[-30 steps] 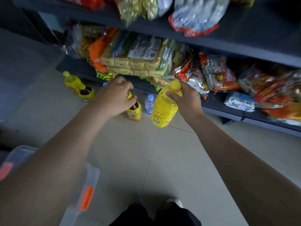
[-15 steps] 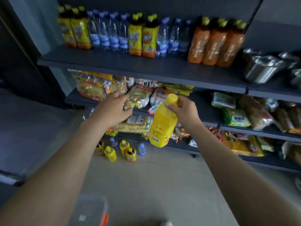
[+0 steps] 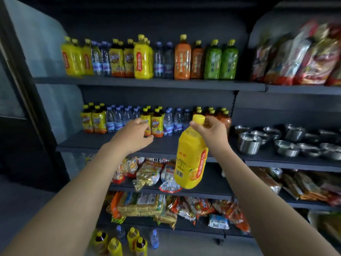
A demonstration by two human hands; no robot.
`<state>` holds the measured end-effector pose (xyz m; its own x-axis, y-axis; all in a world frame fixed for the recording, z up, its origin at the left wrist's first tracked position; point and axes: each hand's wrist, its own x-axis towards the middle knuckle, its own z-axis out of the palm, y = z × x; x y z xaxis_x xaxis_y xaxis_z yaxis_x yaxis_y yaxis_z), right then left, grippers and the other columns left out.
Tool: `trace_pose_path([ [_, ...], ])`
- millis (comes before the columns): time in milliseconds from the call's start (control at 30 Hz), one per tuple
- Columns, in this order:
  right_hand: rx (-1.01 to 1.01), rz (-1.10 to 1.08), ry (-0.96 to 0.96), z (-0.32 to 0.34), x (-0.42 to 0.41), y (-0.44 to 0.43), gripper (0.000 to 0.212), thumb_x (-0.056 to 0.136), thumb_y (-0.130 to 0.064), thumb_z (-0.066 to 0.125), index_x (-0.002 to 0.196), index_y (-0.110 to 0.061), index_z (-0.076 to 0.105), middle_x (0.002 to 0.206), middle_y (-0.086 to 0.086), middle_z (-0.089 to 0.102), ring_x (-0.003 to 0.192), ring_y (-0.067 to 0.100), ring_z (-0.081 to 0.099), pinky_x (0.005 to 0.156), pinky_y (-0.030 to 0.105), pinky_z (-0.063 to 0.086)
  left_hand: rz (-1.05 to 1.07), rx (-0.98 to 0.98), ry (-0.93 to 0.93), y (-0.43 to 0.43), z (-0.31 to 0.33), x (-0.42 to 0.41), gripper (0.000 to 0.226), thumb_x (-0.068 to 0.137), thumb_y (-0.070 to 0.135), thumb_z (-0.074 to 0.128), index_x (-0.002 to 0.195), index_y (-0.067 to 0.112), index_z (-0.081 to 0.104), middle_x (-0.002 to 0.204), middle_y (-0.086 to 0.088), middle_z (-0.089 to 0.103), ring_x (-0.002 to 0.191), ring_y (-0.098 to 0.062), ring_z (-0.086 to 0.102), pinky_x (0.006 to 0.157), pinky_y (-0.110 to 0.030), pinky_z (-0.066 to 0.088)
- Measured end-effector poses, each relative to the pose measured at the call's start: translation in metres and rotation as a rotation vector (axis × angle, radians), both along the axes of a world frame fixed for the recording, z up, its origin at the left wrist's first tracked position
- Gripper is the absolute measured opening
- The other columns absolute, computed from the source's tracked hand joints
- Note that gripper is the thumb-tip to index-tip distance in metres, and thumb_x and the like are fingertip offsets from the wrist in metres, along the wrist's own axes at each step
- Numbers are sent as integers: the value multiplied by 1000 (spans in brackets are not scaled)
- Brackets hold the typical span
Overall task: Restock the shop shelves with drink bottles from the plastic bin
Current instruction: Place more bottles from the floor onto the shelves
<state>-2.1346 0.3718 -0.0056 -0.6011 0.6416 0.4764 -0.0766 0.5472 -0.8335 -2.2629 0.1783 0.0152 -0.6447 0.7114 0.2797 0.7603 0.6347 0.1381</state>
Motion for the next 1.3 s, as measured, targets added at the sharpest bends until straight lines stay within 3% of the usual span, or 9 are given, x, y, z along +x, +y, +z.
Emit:
trace_pose_path([
  [200, 44, -7, 54, 34, 20, 17, 27, 79, -41, 71, 76, -18, 58, 69, -5, 57, 65, 9, 51, 58, 23, 40, 24, 47, 19, 21, 36, 17, 38, 92, 39, 47, 123, 17, 52, 133, -2, 41, 119, -18, 43, 94, -32, 40],
  [333, 52, 21, 61, 56, 27, 29, 31, 79, -40, 72, 83, -11, 62, 77, 5, 62, 69, 13, 53, 61, 29, 44, 28, 57, 13, 35, 53, 29, 39, 93, 39, 48, 124, 17, 51, 134, -2, 40, 122, -19, 40, 96, -32, 37],
  [567, 53, 17, 144, 85, 16, 45, 32, 77, -43, 73, 83, -16, 56, 76, -4, 52, 73, 13, 49, 67, 30, 44, 69, 70, 52, 45, 78, 25, 38, 92, 37, 49, 124, 18, 52, 131, -3, 43, 119, -19, 42, 95, -32, 39],
  [700, 74, 41, 148, 102, -2, 45, 33, 77, -44, 72, 82, -19, 52, 74, -7, 47, 71, 12, 46, 62, 26, 41, 110, 80, 59, 38, 86, 12, 38, 92, 37, 49, 124, 17, 51, 132, -2, 43, 120, -19, 42, 96, -33, 39],
  [833, 87, 67, 170, 115, -32, 36, 36, 77, -44, 73, 85, -16, 53, 70, -7, 45, 63, 8, 42, 55, 20, 35, 144, 83, 63, 26, 91, -17, 39, 92, 39, 49, 124, 17, 52, 132, -3, 43, 120, -19, 42, 99, -35, 40],
  [1133, 100, 33, 171, 140, -152, -8, 41, 72, -45, 77, 79, -13, 52, 66, -4, 47, 60, 10, 42, 55, 25, 39, 128, 104, 114, -13, 115, -141, 38, 92, 39, 49, 124, 17, 53, 130, -2, 44, 118, -18, 44, 95, -31, 38],
  [1300, 101, -10, 192, 165, -230, -33, 44, 72, -48, 75, 88, -11, 56, 72, -4, 52, 67, 11, 49, 58, 25, 45, 98, 92, 143, -33, 138, -222, 39, 92, 39, 49, 125, 18, 52, 130, -2, 44, 116, -18, 46, 95, -31, 40],
])
